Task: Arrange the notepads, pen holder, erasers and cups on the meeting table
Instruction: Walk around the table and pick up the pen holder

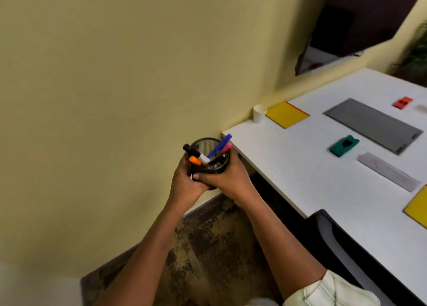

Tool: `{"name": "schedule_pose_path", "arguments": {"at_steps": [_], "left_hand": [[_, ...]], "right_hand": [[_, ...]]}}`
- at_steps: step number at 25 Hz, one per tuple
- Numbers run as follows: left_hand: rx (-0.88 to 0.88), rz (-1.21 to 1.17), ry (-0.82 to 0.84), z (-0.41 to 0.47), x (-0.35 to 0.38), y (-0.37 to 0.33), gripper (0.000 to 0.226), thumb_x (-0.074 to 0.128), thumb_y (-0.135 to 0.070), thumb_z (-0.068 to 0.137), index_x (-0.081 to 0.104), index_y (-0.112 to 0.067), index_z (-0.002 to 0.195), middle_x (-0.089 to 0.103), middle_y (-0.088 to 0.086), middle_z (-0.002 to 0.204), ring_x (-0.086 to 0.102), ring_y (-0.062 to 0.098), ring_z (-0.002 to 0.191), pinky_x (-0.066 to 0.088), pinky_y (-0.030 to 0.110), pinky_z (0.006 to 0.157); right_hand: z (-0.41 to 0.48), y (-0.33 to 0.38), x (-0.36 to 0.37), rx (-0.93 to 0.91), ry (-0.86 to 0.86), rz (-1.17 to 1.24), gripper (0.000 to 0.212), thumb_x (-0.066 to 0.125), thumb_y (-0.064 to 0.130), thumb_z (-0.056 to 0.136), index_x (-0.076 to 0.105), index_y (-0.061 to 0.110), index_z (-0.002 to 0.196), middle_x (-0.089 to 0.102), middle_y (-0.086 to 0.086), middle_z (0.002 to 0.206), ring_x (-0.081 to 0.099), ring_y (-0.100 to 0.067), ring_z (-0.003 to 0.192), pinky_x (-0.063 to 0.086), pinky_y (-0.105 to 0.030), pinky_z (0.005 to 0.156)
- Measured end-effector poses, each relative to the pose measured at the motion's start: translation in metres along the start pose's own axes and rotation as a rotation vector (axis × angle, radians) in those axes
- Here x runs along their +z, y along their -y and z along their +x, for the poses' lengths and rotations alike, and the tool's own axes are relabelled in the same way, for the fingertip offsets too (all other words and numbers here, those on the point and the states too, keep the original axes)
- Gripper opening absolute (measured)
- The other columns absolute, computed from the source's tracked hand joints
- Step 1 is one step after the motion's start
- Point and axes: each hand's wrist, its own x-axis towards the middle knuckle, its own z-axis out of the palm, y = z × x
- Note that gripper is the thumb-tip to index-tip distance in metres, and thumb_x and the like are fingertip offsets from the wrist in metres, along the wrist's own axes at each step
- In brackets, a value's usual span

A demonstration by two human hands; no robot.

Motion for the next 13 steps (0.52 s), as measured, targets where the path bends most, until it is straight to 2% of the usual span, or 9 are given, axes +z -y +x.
{"name": "schedule_pose_path", "arguments": {"at_steps": [2, 4, 7, 10, 13], "left_hand": [[0.002, -0.010, 0.079, 0.038, 0.003, 0.004, 0.083, 0.081, -0.002, 0.054, 0.052, -0.046, 0.118, 0.070, -0.013, 0.106, 0.066, 0.005, 0.101, 0.058, 0.030, 0.079], [0.003, -0.009, 0.148, 0.068, 0.013, 0.007, 0.080, 0.080, -0.012, 0.052, 0.052, -0.050, 0.117, 0.070, -0.014, 0.107, 0.067, 0.007, 0.101, 0.059, 0.030, 0.077], [0.012, -0.047, 0.214, 0.112, 0.030, 0.011, 0.078, 0.079, -0.019, 0.052, 0.051, -0.054, 0.116, 0.070, -0.009, 0.110, 0.067, 0.009, 0.102, 0.059, 0.043, 0.079], [0.023, -0.050, 0.234, 0.156, 0.052, 0.012, 0.081, 0.080, -0.009, 0.058, 0.050, -0.053, 0.118, 0.069, -0.005, 0.112, 0.066, 0.012, 0.104, 0.057, 0.047, 0.082], [0.022, -0.070, 0.249, 0.203, 0.080, 0.015, 0.077, 0.078, 0.005, 0.062, 0.054, -0.046, 0.115, 0.070, -0.012, 0.106, 0.068, 0.008, 0.099, 0.060, 0.035, 0.078]], "right_hand": [[0.027, -0.003, -0.001, 0.035, -0.066, 0.001, 0.074, 0.090, 0.040, 0.050, 0.044, 0.041, 0.107, 0.064, 0.018, 0.101, 0.060, 0.004, 0.094, 0.051, -0.020, 0.080], [0.052, -0.010, -0.007, 0.077, -0.136, -0.001, 0.077, 0.090, 0.042, 0.048, 0.047, 0.036, 0.112, 0.065, 0.017, 0.103, 0.061, 0.002, 0.096, 0.053, -0.025, 0.084], [0.091, -0.020, -0.019, 0.088, -0.207, 0.024, 0.081, 0.090, 0.041, 0.046, 0.050, 0.031, 0.116, 0.065, 0.013, 0.106, 0.061, -0.003, 0.099, 0.054, -0.032, 0.087], [0.132, -0.029, -0.037, 0.100, -0.228, 0.047, 0.083, 0.091, 0.038, 0.045, 0.049, 0.030, 0.117, 0.064, 0.010, 0.109, 0.061, -0.010, 0.102, 0.054, -0.038, 0.088], [0.178, -0.038, -0.065, 0.099, -0.230, 0.067, 0.083, 0.092, 0.030, 0.046, 0.049, 0.027, 0.118, 0.066, 0.008, 0.108, 0.063, -0.012, 0.101, 0.055, -0.040, 0.087]]}}
